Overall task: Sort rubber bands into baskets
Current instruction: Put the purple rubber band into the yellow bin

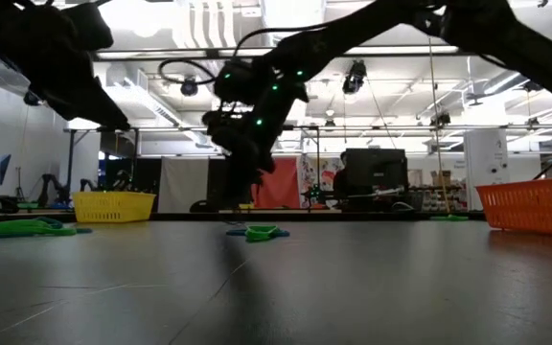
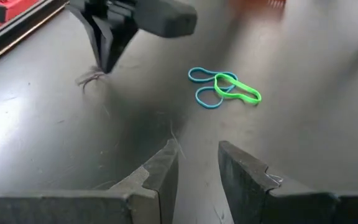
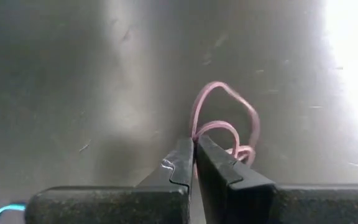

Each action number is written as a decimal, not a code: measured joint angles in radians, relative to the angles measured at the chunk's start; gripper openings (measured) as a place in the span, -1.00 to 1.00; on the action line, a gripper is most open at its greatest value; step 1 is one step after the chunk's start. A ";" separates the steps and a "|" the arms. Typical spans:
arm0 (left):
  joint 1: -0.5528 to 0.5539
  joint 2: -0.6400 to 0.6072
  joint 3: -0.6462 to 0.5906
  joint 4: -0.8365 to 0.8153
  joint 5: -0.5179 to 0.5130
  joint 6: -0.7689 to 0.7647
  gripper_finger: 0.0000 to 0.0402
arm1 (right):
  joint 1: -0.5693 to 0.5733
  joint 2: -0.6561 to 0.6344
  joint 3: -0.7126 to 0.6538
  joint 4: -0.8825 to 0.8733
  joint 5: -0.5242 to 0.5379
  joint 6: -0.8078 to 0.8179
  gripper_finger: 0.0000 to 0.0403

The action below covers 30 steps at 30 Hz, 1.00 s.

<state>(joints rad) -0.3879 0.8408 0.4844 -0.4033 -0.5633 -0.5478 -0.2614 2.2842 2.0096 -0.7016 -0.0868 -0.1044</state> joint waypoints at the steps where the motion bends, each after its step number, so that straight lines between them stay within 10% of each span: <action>1: -0.002 -0.001 -0.005 -0.002 0.000 -0.002 -0.51 | 0.006 0.018 0.023 -0.020 0.000 -0.003 -0.96; 17: -0.002 0.002 -0.013 0.005 -0.043 -0.012 -0.51 | 0.022 0.150 0.166 -0.137 -0.001 0.005 -0.90; 30: -0.001 0.007 -0.014 0.039 -0.238 -0.021 -0.50 | 0.030 0.076 0.163 -0.140 0.001 0.027 -0.17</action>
<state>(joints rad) -0.3888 0.8476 0.4706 -0.3642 -0.8009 -0.5688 -0.2317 2.3606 2.1729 -0.8418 -0.0862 -0.0770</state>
